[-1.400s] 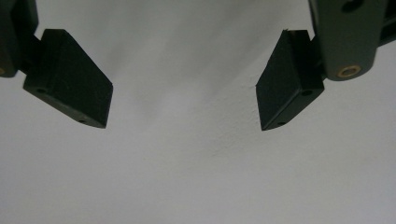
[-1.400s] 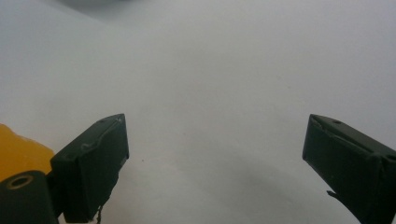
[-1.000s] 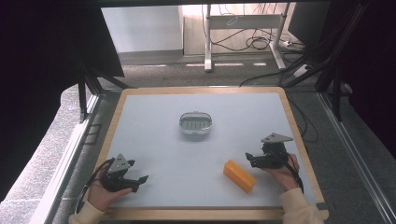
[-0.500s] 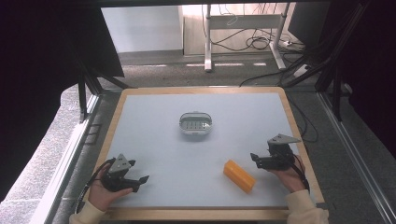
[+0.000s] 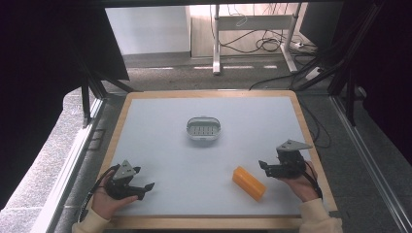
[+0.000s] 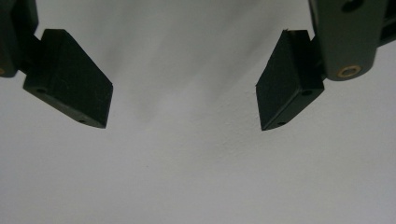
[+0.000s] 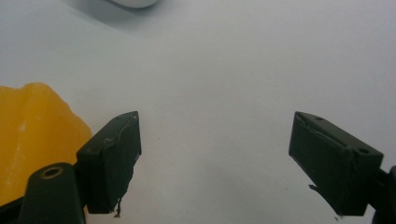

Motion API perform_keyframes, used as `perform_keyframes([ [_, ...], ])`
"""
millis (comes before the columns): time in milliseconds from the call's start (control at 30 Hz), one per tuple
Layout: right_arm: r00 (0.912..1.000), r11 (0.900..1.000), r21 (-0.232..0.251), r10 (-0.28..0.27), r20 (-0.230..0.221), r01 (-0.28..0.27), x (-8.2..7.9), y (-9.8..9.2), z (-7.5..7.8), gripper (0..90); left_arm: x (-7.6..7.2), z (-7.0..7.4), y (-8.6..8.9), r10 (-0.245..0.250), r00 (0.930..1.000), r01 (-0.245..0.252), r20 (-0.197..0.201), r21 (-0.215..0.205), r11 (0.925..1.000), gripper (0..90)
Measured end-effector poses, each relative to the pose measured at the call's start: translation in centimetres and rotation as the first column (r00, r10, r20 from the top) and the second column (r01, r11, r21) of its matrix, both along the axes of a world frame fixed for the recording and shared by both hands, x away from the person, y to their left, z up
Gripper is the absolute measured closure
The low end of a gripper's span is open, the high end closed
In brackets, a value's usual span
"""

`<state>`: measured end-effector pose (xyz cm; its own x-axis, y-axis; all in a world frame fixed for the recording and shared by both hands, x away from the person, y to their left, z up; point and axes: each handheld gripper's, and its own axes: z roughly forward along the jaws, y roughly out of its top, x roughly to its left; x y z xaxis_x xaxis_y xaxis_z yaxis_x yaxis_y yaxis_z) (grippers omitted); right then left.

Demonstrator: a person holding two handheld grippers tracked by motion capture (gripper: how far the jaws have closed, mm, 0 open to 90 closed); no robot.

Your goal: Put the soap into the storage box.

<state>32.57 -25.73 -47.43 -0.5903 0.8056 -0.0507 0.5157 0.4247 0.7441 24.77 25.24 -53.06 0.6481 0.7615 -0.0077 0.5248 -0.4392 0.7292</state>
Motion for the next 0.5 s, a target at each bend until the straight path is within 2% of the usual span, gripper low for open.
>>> perform_keyframes([
  [200, 1.0000, 1.000, 0.003, 0.002, 0.002, -0.002, -0.3, 0.2, 1.2, 19.0, -0.2, 0.1, 0.0, -0.002, 1.0000, 0.002, 0.004, -0.005, 1.0000, 18.8],
  [367, 0.9997, 1.000, -0.025, 0.004, -0.026, -0.005, -0.1, 0.7, 2.0, 19.6, -0.1, 0.1, 0.0, -0.005, 1.0000, 0.005, 0.004, -0.004, 1.0000, 18.8],
  [500, 0.9994, 0.999, -0.029, 0.014, -0.031, -0.014, 0.0, 1.1, 2.6, 20.2, -0.1, 0.0, -0.1, -0.008, 1.0000, 0.008, 0.003, -0.004, 1.0000, 18.8],
])
